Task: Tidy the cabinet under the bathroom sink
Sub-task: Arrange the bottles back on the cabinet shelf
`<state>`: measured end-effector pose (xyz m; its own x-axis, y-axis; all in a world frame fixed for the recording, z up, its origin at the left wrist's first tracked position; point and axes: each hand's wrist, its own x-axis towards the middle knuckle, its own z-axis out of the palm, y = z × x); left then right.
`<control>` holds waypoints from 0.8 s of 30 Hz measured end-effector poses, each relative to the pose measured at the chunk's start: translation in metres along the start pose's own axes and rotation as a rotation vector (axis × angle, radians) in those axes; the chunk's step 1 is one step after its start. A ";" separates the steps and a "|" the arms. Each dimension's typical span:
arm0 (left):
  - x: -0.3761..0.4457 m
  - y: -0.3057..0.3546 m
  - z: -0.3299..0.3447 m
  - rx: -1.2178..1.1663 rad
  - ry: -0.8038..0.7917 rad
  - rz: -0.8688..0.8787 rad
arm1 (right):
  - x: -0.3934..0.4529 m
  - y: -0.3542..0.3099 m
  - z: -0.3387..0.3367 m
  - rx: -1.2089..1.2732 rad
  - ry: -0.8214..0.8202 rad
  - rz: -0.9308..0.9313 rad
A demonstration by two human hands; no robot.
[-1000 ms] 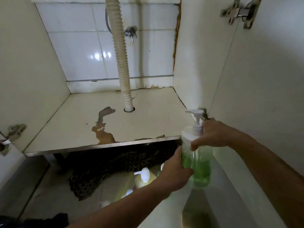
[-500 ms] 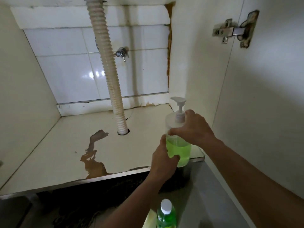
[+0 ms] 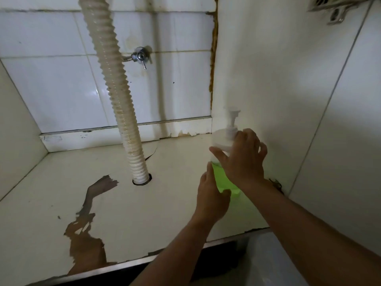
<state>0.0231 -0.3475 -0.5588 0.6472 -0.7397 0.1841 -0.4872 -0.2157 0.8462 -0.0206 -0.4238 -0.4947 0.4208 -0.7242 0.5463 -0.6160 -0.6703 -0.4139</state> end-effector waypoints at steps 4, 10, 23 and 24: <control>0.049 0.001 -0.004 0.029 -0.089 -0.068 | 0.038 0.002 0.020 -0.133 -0.007 -0.010; 0.087 0.005 -0.017 0.091 -0.255 -0.159 | 0.070 0.003 0.033 -0.315 -0.008 -0.059; -0.023 0.027 -0.085 0.553 -0.272 -0.036 | 0.030 -0.015 -0.016 -0.049 -0.200 0.079; -0.038 0.025 -0.094 0.537 -0.249 -0.046 | 0.010 -0.016 -0.023 0.070 -0.166 0.112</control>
<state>0.0414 -0.2651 -0.4977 0.5491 -0.8354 -0.0251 -0.7322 -0.4953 0.4675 -0.0213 -0.4163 -0.4660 0.4600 -0.8077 0.3687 -0.6199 -0.5895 -0.5180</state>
